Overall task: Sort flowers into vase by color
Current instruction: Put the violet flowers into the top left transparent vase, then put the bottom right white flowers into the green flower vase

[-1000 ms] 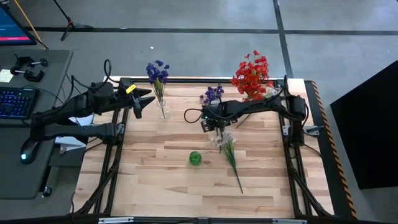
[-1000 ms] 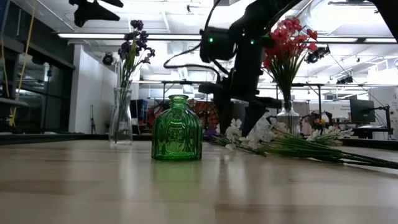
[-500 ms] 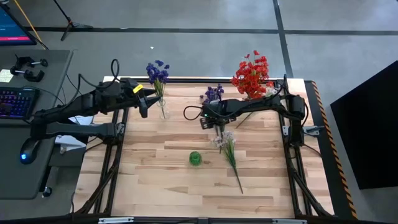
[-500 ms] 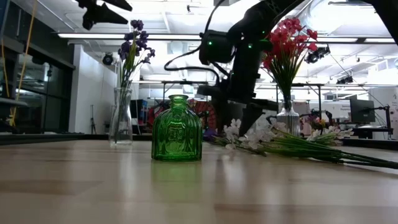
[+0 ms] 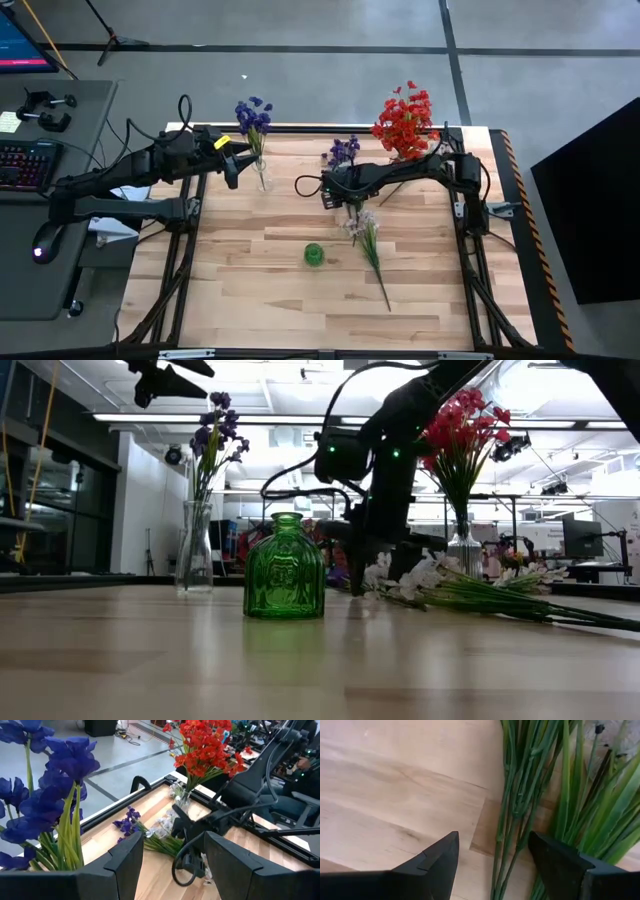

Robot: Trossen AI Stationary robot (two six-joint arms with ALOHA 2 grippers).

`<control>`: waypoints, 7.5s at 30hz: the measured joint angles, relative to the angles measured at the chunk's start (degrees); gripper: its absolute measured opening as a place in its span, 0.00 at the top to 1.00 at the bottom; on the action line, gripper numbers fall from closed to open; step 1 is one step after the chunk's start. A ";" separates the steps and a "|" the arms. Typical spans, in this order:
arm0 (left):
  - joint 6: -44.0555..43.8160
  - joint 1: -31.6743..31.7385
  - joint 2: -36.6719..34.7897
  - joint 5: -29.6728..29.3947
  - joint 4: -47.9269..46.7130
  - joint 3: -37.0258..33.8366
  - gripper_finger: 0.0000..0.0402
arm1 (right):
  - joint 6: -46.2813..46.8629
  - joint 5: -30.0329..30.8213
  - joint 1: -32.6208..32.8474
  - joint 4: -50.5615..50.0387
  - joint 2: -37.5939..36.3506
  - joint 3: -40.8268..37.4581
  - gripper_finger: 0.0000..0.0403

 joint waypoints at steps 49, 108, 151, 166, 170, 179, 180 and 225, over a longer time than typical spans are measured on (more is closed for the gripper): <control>1.60 3.63 -13.32 -4.27 15.55 0.04 0.51 | -34.13 -3.02 0.96 10.92 -22.44 6.04 1.00; 3.27 3.61 -17.42 -0.16 14.51 0.02 0.51 | -61.48 5.99 0.82 91.67 19.50 18.35 1.00; 6.64 3.61 -17.54 -2.77 13.13 3.30 0.51 | -51.55 5.46 1.93 62.77 11.96 18.26 0.43; 7.67 3.61 -17.53 -4.40 11.94 4.90 0.51 | -56.87 4.03 1.94 35.76 -1.09 18.27 0.43; 7.69 3.61 -17.52 -4.63 11.93 4.90 0.51 | -56.52 3.98 1.96 22.88 -5.12 18.30 0.43; 7.67 3.61 -16.31 -1.51 10.98 4.87 0.51 | -41.76 -0.33 4.77 4.41 -14.89 6.67 0.43; 7.64 3.61 -16.15 -0.56 10.42 4.87 0.51 | -38.62 -0.38 5.58 4.65 -16.63 3.29 0.43; -35.20 -28.66 1.04 -3.86 20.51 -18.86 0.51 | -5.95 -11.30 20.84 13.55 -48.28 -41.60 0.43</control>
